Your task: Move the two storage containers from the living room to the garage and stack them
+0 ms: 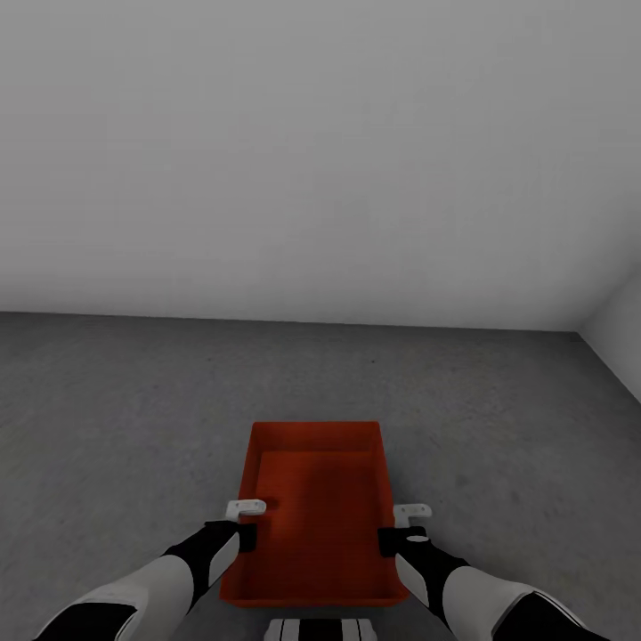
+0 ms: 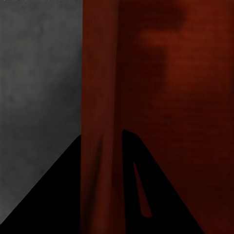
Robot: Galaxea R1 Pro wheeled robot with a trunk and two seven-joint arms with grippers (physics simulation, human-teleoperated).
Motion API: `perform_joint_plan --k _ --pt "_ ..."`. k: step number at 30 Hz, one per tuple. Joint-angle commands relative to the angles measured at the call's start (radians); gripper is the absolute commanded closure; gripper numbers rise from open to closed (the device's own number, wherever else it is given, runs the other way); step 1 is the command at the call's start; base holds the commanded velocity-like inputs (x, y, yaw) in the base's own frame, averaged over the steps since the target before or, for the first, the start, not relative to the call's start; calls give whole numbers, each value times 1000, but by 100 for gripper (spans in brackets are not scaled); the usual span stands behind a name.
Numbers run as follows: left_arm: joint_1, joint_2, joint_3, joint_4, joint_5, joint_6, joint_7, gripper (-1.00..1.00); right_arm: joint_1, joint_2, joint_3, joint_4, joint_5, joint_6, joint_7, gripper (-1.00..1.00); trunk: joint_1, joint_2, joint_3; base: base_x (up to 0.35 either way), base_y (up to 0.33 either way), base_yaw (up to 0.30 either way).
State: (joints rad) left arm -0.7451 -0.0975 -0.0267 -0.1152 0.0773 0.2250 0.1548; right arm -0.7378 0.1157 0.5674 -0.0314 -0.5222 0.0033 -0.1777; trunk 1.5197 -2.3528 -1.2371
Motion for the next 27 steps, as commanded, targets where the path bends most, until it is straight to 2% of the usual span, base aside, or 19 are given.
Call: perform_joint_plan --k 1,23,24,25,27 --pt "0 -1 8 -6 -4 0 6 100 0 4 19 4 -25 0 1 100 0 0 -1 0 0 0" --pt "0 -1 8 -6 -5 5 6 100 0 9 25 4 -19 0 1 100 0 0 -1 0 0 0" --pt "0 -1 8 -5 -5 7 6 -100 0 9 25 4 -18 1 1 100 0 0 -1 0 0 0" --pt "0 -1 9 -5 -5 11 6 -100 0 10 25 4 -19 1 1 -100 0 0 -1 0 0 0" --pt "0 -1 10 -5 -6 13 5 -100 0 10 26 4 -19 1 2 -100 0 0 -1 0 0 0"
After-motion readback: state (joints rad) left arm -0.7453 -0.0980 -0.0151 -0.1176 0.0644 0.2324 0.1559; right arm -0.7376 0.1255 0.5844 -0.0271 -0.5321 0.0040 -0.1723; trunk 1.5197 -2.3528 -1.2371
